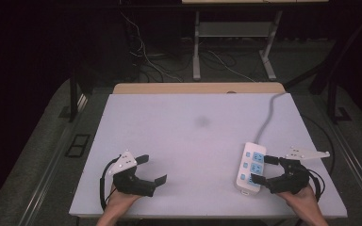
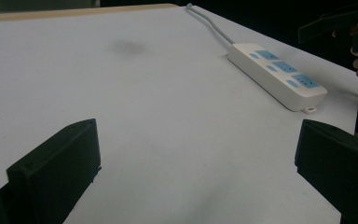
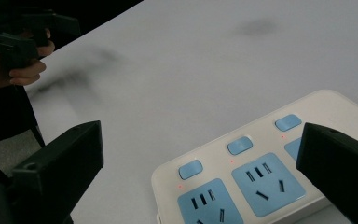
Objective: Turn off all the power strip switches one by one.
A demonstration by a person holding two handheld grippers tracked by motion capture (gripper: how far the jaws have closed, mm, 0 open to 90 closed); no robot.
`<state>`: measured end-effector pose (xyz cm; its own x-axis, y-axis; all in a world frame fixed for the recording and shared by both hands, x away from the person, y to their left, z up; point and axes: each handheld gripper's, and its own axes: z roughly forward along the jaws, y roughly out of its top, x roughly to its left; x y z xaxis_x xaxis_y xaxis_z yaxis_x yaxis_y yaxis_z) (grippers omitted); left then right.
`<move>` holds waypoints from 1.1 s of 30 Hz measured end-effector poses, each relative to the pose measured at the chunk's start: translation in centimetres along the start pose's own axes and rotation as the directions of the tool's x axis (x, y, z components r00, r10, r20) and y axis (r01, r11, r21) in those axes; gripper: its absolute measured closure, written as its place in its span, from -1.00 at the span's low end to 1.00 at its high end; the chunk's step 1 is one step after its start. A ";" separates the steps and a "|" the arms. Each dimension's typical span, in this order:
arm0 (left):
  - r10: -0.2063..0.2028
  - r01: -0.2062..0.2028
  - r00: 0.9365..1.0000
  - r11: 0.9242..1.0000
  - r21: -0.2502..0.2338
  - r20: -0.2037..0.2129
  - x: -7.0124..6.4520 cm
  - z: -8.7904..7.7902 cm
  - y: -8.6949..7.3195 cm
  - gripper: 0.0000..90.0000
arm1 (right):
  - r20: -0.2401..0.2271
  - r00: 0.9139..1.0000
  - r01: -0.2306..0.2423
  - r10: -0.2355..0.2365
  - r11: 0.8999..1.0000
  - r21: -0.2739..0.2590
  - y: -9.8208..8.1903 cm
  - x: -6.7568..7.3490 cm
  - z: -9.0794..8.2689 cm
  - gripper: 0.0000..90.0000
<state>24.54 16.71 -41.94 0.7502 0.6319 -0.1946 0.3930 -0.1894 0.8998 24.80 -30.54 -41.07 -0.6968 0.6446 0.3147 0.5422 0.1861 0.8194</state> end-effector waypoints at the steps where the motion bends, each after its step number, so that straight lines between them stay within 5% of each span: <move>1: 0.000 0.000 1.000 1.000 0.000 0.000 0.0 0.0 0.0 -1.00 | 0.002 1.000 0.004 -0.004 1.000 0.003 0.0 0.0 0.1 -0.99; 33: -0.006 0.006 1.000 1.000 -0.008 0.014 0.1 0.0 -0.4 -1.00 | 0.009 1.000 0.003 -0.003 1.000 0.002 0.5 0.2 -0.1 -0.99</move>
<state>24.48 16.84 -42.28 0.7552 0.6226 -0.2053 0.3931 -0.1795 0.9018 24.89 -30.40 -40.49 -0.6939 0.6510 0.3077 0.5412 0.1897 0.8192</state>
